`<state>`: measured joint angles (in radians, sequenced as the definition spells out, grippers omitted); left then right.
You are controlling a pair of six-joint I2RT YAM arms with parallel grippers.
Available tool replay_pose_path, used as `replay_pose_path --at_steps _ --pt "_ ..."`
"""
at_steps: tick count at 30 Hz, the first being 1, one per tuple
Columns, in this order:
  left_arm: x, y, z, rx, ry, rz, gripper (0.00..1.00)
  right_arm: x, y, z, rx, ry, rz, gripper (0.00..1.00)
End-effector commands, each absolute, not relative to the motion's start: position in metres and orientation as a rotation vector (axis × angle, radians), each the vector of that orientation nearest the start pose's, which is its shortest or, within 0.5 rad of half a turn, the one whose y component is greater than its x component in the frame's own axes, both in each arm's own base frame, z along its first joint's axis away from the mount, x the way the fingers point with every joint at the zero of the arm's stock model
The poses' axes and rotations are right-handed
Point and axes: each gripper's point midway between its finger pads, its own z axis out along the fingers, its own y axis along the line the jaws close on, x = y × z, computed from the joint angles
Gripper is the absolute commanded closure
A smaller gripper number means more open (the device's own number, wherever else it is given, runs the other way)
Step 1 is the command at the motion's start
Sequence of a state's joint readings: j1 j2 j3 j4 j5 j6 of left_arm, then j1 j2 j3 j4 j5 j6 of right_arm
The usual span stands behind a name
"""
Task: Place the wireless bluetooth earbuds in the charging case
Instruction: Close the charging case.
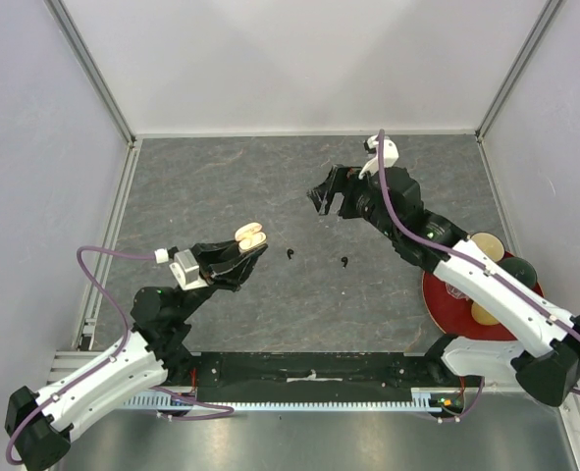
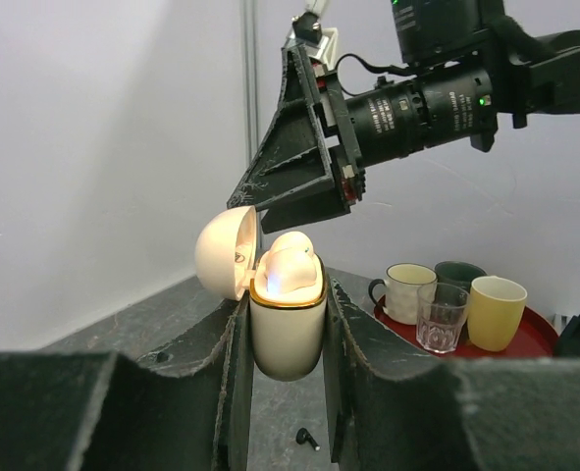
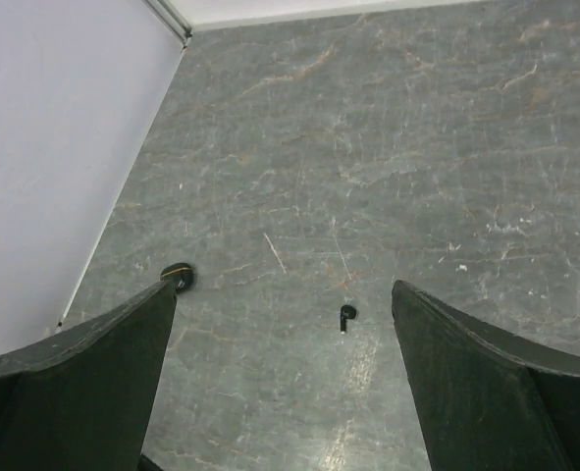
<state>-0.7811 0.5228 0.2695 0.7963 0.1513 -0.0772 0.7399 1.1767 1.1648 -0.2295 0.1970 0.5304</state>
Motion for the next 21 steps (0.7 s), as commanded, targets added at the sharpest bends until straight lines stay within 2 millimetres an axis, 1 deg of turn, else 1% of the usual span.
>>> replay_pose_path --at_steps 1,2,3,4,6,8,13,14,15,18,21 --pt "0.162 -0.214 0.36 0.509 0.872 -0.892 0.98 0.291 0.266 0.357 -0.069 1.847 0.881 0.02" --pt "0.162 -0.213 0.36 0.508 0.872 -0.896 0.98 0.291 0.263 0.365 -0.054 1.813 0.884 0.02" --pt "0.162 -0.214 0.358 0.511 0.876 -0.9 0.98 0.288 0.255 0.374 -0.01 1.772 0.893 0.02" --pt "0.161 -0.215 0.357 0.516 0.876 -0.903 0.98 0.288 0.25 0.379 -0.001 1.739 0.887 0.02" --pt "0.159 -0.216 0.357 0.53 0.873 -0.911 0.98 0.287 0.244 0.384 -0.001 1.686 0.882 0.02" --pt "0.157 -0.219 0.356 0.546 0.872 -0.917 0.98 0.29 0.242 0.381 0.001 1.692 0.859 0.02" --pt "0.155 -0.23 0.351 0.606 0.885 -0.952 0.98 0.288 0.254 0.368 -0.052 1.744 0.882 0.02" --pt "0.152 -0.233 0.354 0.621 0.876 -0.961 0.98 0.287 0.258 0.366 -0.076 1.754 0.897 0.02" --pt "0.154 -0.235 0.351 0.631 0.885 -0.962 0.98 0.285 0.26 0.367 -0.088 1.754 0.905 0.02" --pt "0.151 -0.24 0.352 0.663 0.876 -0.972 0.98 0.284 0.267 0.372 -0.132 1.748 0.933 0.02" --pt "0.151 -0.246 0.348 0.692 0.883 -0.984 0.98 0.279 0.282 0.372 -0.2 1.772 0.988 0.02"
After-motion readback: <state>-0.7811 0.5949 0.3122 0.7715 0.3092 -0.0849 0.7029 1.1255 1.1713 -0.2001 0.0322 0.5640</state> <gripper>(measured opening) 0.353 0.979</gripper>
